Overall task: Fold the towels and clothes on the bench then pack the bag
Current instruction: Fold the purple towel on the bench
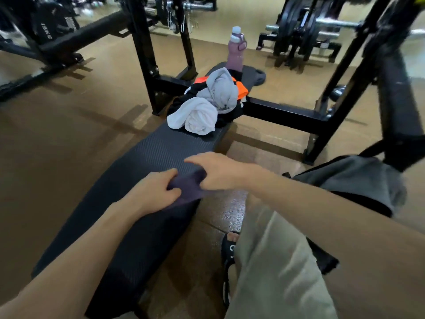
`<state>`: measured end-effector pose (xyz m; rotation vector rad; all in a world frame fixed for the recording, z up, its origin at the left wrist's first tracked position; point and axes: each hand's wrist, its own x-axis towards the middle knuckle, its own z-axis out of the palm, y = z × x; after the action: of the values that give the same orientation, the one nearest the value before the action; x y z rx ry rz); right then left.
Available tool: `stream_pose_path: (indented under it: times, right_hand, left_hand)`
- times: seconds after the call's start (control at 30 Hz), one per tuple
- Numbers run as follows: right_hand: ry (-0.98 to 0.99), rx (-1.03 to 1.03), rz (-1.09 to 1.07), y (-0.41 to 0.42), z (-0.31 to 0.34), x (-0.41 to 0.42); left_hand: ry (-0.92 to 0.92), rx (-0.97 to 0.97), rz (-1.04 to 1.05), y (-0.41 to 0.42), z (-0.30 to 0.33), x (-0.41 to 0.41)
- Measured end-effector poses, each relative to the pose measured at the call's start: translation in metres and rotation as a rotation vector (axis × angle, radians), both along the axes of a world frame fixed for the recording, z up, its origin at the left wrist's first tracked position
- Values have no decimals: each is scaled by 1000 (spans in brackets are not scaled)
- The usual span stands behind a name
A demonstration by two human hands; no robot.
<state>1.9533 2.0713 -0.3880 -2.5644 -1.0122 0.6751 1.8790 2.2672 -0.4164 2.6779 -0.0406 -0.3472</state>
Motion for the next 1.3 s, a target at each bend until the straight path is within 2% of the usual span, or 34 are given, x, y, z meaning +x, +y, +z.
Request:
stream_pose_path:
  times: [0.17, 0.3, 0.43, 0.53, 0.6, 0.73, 0.87, 1.0, 1.1, 1.2, 1.3]
  right_hand:
    - [-67, -116, -61, -87, 73, -2]
    - [-27, -39, -195, -167, 65, -26]
    - [-24, 62, -452, -248, -7, -65]
    - [-45, -56, -603, -294, -94, -84]
    - [-125, -167, -638, -313, -143, -93]
    - [-308, -321, -626, -316, -208, -74]
    - [-237, -455, -636, -305, -249, -30]
    - [-22, -494, -704, -298, -285, -13]
    - [74, -561, -747, -302, -293, -13]
    - [34, -617, -740, -295, -285, -18]
    - [8, -529, -635, -264, -262, -23]
  left_hand:
    - [-215, 98, -291, -92, 62, 36]
    - [-292, 80, -486, -175, 61, 47]
    - [-248, 174, -603, -252, 11, 46]
    - [-63, 183, -610, -295, -37, 34]
    - [32, 166, -609, -314, -64, 28]
    - [-38, 117, -604, -331, -98, 38]
    - [-103, 80, -502, -341, -98, 71]
    - [-81, 102, -554, -336, -89, 99]
    - [-59, 118, -593, -332, -78, 108]
    - [-26, 144, -620, -329, -62, 103]
    - [-8, 116, -612, -317, -47, 91]
